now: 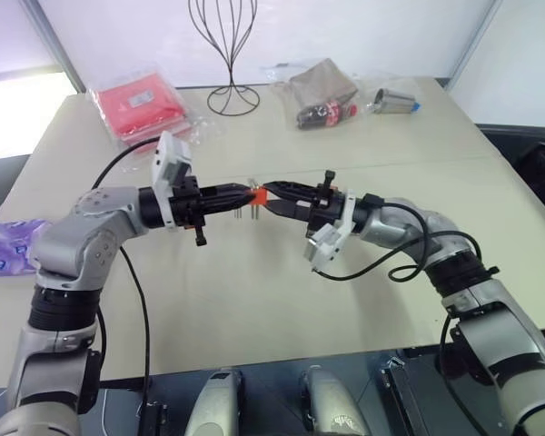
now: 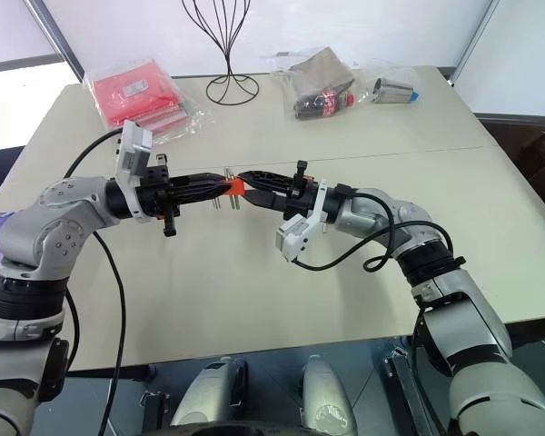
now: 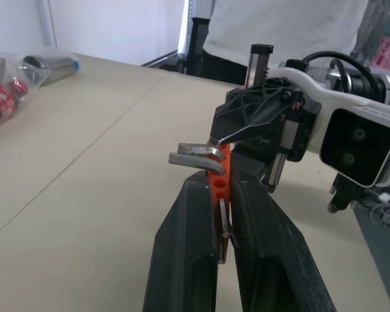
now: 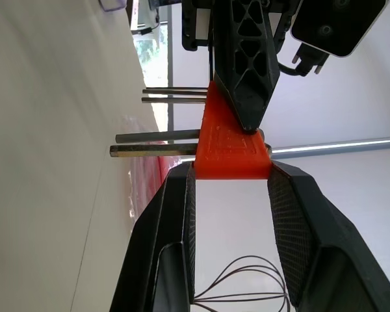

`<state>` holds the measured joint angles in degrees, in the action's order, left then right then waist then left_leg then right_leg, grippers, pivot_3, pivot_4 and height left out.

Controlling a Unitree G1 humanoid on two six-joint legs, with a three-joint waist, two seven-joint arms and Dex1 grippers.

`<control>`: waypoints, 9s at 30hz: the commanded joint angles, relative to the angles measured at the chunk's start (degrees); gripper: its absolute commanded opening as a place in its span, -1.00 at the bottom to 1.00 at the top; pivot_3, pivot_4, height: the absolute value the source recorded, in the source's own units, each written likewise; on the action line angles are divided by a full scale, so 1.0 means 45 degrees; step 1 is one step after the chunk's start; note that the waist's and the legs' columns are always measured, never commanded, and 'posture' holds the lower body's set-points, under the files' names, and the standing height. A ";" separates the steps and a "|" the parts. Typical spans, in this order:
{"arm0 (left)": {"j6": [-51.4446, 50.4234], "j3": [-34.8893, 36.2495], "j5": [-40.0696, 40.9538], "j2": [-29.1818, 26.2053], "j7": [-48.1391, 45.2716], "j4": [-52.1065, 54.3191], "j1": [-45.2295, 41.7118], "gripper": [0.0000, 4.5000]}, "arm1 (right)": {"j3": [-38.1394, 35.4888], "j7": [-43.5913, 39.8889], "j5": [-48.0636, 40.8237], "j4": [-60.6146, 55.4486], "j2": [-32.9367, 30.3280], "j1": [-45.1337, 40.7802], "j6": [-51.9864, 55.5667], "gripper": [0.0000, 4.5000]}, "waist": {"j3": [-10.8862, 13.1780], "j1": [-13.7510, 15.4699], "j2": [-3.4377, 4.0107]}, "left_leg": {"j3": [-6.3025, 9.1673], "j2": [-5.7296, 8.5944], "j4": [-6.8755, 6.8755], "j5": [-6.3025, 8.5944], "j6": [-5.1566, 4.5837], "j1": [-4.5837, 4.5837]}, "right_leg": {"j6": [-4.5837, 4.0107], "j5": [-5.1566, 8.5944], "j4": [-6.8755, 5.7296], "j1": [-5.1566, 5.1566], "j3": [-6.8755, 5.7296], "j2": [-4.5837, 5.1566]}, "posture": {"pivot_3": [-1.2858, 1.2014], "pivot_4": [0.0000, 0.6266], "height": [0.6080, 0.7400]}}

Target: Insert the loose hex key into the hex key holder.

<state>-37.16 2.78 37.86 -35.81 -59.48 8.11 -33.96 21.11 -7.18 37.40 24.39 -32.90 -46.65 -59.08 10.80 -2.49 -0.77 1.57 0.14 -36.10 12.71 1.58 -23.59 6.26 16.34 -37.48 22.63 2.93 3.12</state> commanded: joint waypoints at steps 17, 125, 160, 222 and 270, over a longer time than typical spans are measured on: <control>0.0055 -0.0323 -0.0439 -0.0033 0.0262 0.0252 0.0211 -1.00 | -0.0498 -0.0387 -0.0851 -0.0775 0.0029 -0.0225 0.0138 0.08 | 0.0000 0.0000 0.0000 | 0.0000 0.0000 -0.0001 0.0000 0.0000 0.0000 | 0.0001 0.0000 -0.0001 -0.0001 0.0001 0.0000 | 0.03 -0.52 1.00; 0.0788 0.0065 -0.0795 0.0757 0.1950 -0.0008 -0.0562 -1.00 | -0.3803 -0.4869 -1.2991 -0.7420 0.5853 0.1642 1.6284 -0.98 | 0.0016 0.0301 0.0015 | 0.0006 -0.0011 -0.0019 0.0003 -0.0010 -0.0035 | 0.0004 -0.0001 -0.0046 0.0046 -0.0015 0.0004 | 0.03 -0.52 1.00; 0.0582 0.0177 -0.0425 0.0772 0.2220 0.0307 -0.0536 -1.00 | -0.3543 -0.4976 -1.2518 -0.6838 0.5941 0.1778 1.5681 -0.98 | 0.0016 0.0299 0.0015 | 0.0007 -0.0012 -0.0011 0.0004 -0.0010 -0.0035 | 0.0003 -0.0001 -0.0036 0.0046 -0.0015 0.0004 | 0.03 -0.52 1.00; -0.0520 -0.1548 -0.0509 0.3636 0.2515 -0.0948 -0.0325 -1.00 | -0.8092 -1.0521 -1.5892 -1.1972 -0.4690 0.6889 2.1039 0.98 | 0.0027 0.0442 -0.0002 | 0.0038 -0.0023 -0.0049 0.0018 -0.0035 -0.0115 | 0.0006 -0.0002 0.0062 0.0027 -0.0033 -0.0026 | 0.03 -0.52 1.00; 0.5178 -0.1479 -0.4317 0.2100 0.0667 -0.3750 -0.0117 0.98 | -0.7893 -1.1451 -1.4797 -1.1605 -0.6555 0.8594 2.0124 1.00 | 0.0023 0.0445 -0.0002 | 0.0028 -0.0012 -0.0053 0.0020 -0.0037 -0.0112 | 0.0008 -0.0003 0.0060 0.0024 -0.0032 0.0003 | 0.03 -0.52 1.00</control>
<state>-11.84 -3.92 16.14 -24.62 -53.33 -13.86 -34.84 -13.41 -57.06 -30.08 -28.01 -61.00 -8.18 32.98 10.90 -0.48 -0.78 1.70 0.08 -36.35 12.80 1.41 -24.10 6.30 16.33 -37.21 22.75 2.78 3.14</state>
